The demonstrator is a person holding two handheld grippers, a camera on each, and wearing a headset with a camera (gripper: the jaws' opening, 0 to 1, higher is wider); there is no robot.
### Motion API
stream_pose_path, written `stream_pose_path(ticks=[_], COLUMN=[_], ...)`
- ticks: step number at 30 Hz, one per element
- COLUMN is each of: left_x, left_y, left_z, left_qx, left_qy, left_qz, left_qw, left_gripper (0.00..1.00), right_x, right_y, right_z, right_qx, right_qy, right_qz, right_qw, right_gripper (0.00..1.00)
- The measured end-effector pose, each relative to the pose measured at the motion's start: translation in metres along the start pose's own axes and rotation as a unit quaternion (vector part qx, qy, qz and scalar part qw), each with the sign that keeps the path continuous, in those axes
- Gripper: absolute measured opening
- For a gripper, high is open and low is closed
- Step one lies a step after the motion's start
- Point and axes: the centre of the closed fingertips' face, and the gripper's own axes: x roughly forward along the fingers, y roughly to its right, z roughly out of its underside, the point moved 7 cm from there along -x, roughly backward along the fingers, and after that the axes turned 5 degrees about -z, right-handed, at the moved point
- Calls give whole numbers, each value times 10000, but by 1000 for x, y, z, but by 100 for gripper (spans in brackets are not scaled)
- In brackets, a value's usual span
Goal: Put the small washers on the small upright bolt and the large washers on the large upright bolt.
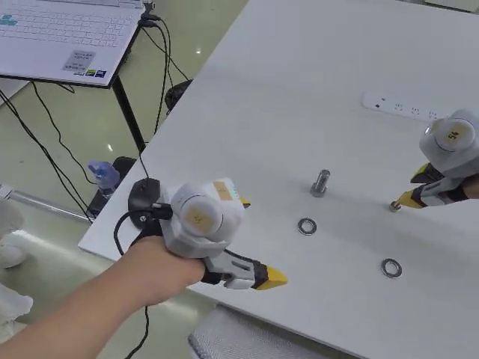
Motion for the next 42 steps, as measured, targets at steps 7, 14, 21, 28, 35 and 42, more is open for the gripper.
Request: stream_pose_path(ticks=[7, 14, 21, 28, 35, 42], left_x=[0, -2, -2, -4, -6, -6], left_y=[-4, -3, -2, 0, 0, 1], left_z=[1, 2, 1, 1, 2, 4], left_qx=[-109, -184, -101, -104, -135, -113], left_qy=[85, 130, 107, 118, 139, 92], left_qz=[-17, -90, -119, -109, -125, -144], left_qw=[9999, 9997, 9998, 9998, 9997, 9998], left_gripper=[80, 83, 82, 80, 80, 80], right_x=[-2, -1, 0, 1, 7, 26], right_y=[-16, -34, -57, -74, -84, -87], right_z=[4, 11, 18, 25, 34, 47], right_qx=[35, 76, 130, 129, 99, 75], right_qy=[72, 115, 194, 191, 199, 139], right_qz=[-63, -152, -217, -288, -381, -459], right_qw=[9999, 9998, 9995, 9993, 9990, 9988], right_gripper=[35, 36, 37, 37, 38, 38])
